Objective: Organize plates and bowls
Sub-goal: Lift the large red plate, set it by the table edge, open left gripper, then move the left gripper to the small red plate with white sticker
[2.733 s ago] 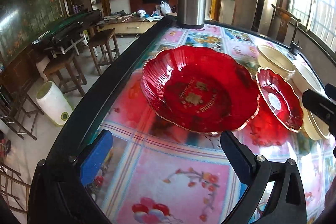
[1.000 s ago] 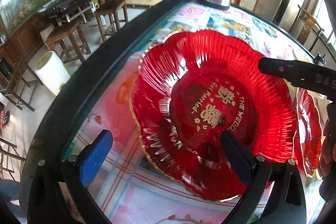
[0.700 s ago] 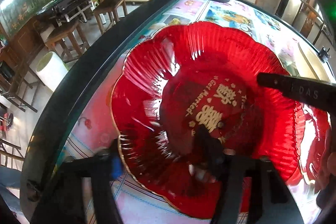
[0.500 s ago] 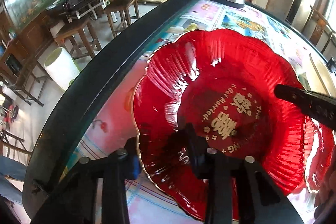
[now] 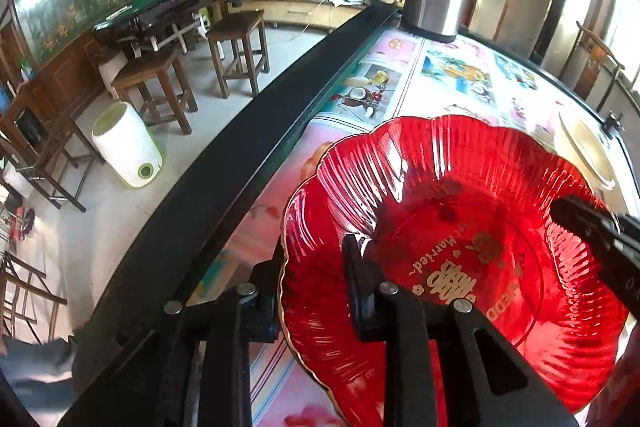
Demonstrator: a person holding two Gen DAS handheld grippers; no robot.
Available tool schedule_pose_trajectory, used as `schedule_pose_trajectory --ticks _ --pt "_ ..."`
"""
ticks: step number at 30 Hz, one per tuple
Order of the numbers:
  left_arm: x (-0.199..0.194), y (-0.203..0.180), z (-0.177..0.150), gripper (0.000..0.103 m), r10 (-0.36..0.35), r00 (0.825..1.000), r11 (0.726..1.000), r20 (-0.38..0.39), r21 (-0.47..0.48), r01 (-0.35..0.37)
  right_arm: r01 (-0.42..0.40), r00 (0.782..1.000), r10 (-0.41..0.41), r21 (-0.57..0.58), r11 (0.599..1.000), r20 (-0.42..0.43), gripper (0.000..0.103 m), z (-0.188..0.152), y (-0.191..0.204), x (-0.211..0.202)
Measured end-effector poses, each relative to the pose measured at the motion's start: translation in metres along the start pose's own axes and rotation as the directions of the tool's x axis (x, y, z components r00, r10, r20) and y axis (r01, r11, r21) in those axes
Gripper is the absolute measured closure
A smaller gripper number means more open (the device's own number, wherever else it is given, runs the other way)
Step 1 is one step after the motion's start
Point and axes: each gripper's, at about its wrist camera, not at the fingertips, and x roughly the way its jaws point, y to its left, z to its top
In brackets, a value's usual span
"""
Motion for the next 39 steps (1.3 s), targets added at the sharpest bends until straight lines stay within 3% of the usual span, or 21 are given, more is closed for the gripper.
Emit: schedule_pose_trajectory --ticks 6,12,17,20,22,24,25,29,31,35,39 --pt "-0.012 0.009 -0.022 0.079 0.001 1.0 0.999 0.011 0.032 -0.001 0.023 0.999 -0.024 0.024 0.999 0.039 0.085 -0.05 0.022 -0.032" --pt "0.008 0.011 -0.041 0.079 0.022 0.999 0.999 -0.028 0.047 -0.021 0.048 0.999 -0.048 0.055 0.997 -0.005 0.085 -0.089 0.026 -0.018" --pt "0.003 0.012 -0.049 0.077 0.021 1.0 0.999 0.009 0.037 -0.021 0.052 0.999 -0.051 0.084 0.995 -0.016 0.083 -0.102 0.022 -0.011" --pt "0.007 0.012 -0.053 0.07 0.045 0.999 0.998 -0.005 0.04 -0.044 0.021 0.999 -0.018 0.114 0.993 -0.029 0.082 -0.105 0.019 -0.01" --pt "0.009 0.013 -0.056 0.048 0.065 0.998 0.996 -0.016 0.062 -0.064 0.011 1.0 -0.008 0.121 0.993 -0.022 0.079 -0.107 0.02 -0.012" --pt "0.006 0.015 -0.059 0.039 0.069 0.998 0.996 -0.005 0.064 -0.069 0.004 1.0 0.0 0.135 0.991 -0.029 0.068 -0.108 0.018 -0.013" --pt "0.003 0.016 -0.06 0.039 0.073 0.997 0.996 0.005 0.059 -0.073 -0.015 0.999 0.019 0.154 0.988 -0.027 0.061 -0.11 0.016 -0.015" --pt "-0.012 0.021 -0.057 0.033 0.088 0.995 0.995 0.043 0.048 -0.09 -0.083 0.996 0.086 0.24 0.967 -0.002 0.06 -0.113 0.001 -0.026" --pt "-0.027 0.018 -0.051 0.032 0.078 0.994 0.995 0.082 0.057 -0.083 -0.118 0.993 0.115 0.279 0.953 0.029 0.06 -0.117 -0.008 -0.038" --pt "-0.05 -0.002 -0.036 0.024 0.005 0.991 0.997 0.133 0.082 -0.016 -0.113 0.993 0.09 0.365 0.924 0.08 0.059 -0.127 -0.037 -0.064" --pt "-0.054 -0.042 -0.02 0.024 -0.087 0.989 0.988 0.118 0.14 0.07 -0.096 0.995 0.067 0.483 0.87 0.077 0.058 -0.141 -0.074 -0.075"
